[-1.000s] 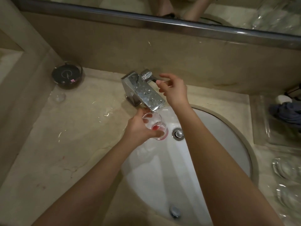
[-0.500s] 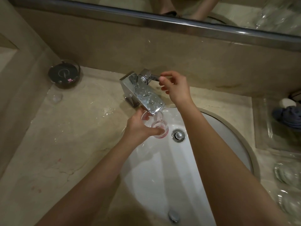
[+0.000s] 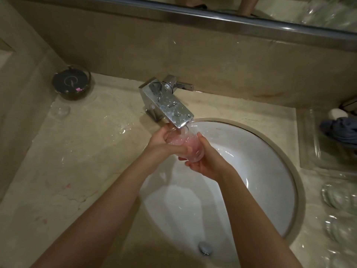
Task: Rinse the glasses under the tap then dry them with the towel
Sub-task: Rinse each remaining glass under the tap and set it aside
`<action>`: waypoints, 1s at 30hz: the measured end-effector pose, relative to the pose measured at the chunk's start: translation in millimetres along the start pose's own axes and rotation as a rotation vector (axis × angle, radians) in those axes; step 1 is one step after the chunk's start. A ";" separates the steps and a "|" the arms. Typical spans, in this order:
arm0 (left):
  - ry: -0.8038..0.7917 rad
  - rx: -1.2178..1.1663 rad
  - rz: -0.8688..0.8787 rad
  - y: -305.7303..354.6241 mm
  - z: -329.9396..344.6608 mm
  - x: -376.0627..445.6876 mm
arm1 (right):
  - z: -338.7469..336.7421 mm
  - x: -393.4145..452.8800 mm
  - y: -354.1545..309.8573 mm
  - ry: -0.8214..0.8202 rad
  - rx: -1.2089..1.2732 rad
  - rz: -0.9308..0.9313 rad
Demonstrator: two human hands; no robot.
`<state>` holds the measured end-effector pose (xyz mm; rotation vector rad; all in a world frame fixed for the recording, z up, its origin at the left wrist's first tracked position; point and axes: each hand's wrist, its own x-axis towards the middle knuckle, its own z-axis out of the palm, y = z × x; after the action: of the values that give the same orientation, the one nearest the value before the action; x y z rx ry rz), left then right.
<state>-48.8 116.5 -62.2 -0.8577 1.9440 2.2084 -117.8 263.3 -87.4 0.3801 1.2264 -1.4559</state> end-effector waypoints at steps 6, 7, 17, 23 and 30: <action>0.018 0.277 0.073 -1.4 -3.7 -1.9 | -10.7 -0.8 6.0 0.087 -0.010 -0.189; -0.090 0.264 0.053 -1.2 -2.0 -3.2 | -11.1 -2.3 7.6 0.060 -0.040 -0.225; -0.219 0.094 -0.075 11.6 10.7 6.4 | -12.0 -12.8 7.2 -0.032 -0.031 -0.395; -0.222 0.055 0.005 22.2 18.1 8.7 | -8.4 -17.8 -10.0 0.020 -0.044 -0.248; -0.216 0.065 -0.005 24.6 20.2 14.0 | -18.1 -19.8 -2.8 0.030 0.008 -0.325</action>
<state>-77.8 126.4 -45.7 -0.5876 1.8973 2.1215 -121.1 288.2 -77.8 0.2143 1.3526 -1.7356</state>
